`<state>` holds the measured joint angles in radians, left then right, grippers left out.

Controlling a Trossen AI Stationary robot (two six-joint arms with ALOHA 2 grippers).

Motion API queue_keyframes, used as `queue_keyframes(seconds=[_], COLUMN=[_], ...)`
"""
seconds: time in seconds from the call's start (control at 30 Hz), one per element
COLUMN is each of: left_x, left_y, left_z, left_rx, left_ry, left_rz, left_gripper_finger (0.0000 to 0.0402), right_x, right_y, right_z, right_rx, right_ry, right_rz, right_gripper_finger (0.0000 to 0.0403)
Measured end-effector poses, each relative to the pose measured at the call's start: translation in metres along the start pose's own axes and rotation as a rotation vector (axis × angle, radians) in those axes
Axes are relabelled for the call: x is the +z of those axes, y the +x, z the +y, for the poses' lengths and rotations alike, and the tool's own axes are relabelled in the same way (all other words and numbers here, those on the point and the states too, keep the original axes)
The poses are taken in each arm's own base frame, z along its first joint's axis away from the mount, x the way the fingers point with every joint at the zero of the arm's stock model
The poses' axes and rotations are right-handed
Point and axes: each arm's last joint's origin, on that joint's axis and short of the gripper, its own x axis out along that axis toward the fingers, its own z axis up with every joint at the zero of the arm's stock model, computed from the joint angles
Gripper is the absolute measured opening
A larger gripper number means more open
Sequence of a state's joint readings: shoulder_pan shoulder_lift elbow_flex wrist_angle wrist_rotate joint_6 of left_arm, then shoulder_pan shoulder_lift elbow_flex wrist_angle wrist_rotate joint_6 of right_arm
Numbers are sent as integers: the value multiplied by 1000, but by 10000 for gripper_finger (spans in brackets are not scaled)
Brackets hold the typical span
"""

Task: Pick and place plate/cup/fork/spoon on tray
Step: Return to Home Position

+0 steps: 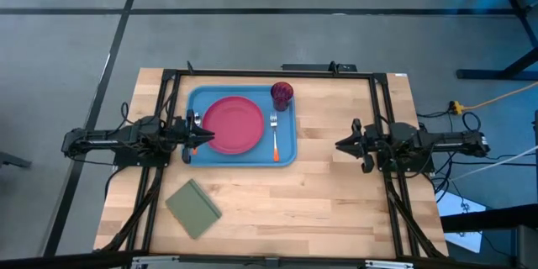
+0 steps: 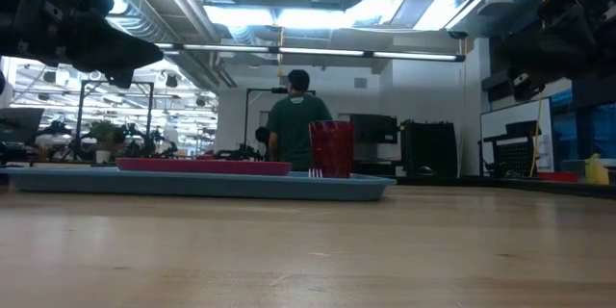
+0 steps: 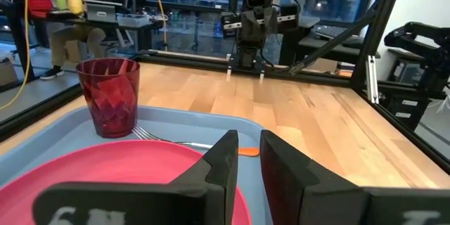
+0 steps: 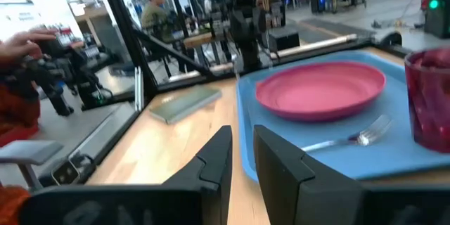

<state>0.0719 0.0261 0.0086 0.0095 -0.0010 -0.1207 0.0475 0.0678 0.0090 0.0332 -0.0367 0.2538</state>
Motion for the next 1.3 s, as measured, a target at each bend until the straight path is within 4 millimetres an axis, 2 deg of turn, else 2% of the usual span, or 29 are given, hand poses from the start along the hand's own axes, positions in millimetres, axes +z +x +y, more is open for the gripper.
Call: queue_keyframes(seconds=[0.27, 1.3], left_x=[0, 0], left_y=[0, 0], left_z=[0, 1], left_rx=[13, 20], left_ry=[0, 0], left_rz=[-1, -5], left_gripper_finger=[55, 55], right_x=[4, 5], right_y=[-4, -4], right_z=[0, -4], right_rx=[-3, -42], right_ry=[-2, -2], right_rz=[-58, -64], right_gripper_finger=[65, 65])
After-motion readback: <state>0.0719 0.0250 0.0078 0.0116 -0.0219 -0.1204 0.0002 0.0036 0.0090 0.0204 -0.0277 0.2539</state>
